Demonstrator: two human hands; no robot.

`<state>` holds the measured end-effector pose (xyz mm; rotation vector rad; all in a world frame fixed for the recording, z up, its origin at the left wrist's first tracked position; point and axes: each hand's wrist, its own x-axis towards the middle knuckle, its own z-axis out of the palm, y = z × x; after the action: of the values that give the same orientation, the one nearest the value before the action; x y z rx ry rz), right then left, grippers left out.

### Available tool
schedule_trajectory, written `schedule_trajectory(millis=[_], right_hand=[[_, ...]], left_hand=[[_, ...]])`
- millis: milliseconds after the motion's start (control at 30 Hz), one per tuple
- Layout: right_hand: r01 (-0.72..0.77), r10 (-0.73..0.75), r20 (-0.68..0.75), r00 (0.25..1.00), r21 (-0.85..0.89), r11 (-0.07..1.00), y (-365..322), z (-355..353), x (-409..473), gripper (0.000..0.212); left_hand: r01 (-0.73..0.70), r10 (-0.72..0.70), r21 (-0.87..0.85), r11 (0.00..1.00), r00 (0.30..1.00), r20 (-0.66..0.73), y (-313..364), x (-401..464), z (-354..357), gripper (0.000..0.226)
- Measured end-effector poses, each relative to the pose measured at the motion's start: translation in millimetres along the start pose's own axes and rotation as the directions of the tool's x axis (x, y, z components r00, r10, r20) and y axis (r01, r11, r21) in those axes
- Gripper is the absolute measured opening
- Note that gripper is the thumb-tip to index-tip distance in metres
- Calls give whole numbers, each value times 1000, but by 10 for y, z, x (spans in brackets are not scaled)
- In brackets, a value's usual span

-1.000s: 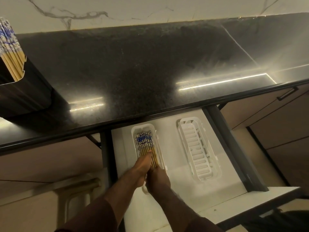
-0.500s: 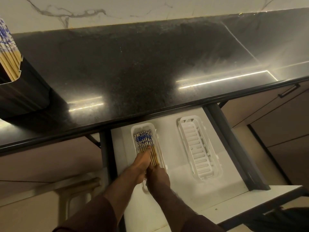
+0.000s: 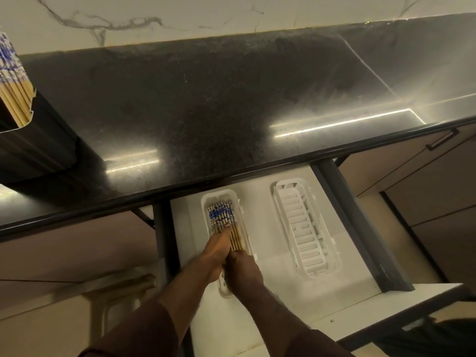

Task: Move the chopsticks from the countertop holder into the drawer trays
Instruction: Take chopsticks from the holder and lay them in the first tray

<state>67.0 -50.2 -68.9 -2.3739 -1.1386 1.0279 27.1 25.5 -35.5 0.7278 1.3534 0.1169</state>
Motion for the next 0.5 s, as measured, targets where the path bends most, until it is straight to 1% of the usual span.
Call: schedule_trajectory(millis=[67,167,233,300,433,500], right_hand=[[81,-83,-35,996,-59,995,-10,-75,-27,26],[120,-122,-48,991,-52,991,-59,-271,-43,25],[160,-164,-47,985,-77,984,-102,-439,-60,23],[217,-224,-80,971,-89,972,-130,-609,-83,22],[236,-244,-158,957,-65,970,-215,-932,-172,21],[233,-236,-173,956,-37,972,-269,-1058,-221,23]], left_hand=[[-20,20,2,1000,1000,2,12,-53,-7,48],[-43,43,-3,999,997,62,56,-194,-23,38],[-89,88,10,996,993,79,60,-281,-51,35],[-137,134,45,990,989,62,89,-383,-86,32],[-246,247,137,959,969,11,143,-570,-174,20],[-299,305,176,938,952,-9,180,-674,-221,18]])
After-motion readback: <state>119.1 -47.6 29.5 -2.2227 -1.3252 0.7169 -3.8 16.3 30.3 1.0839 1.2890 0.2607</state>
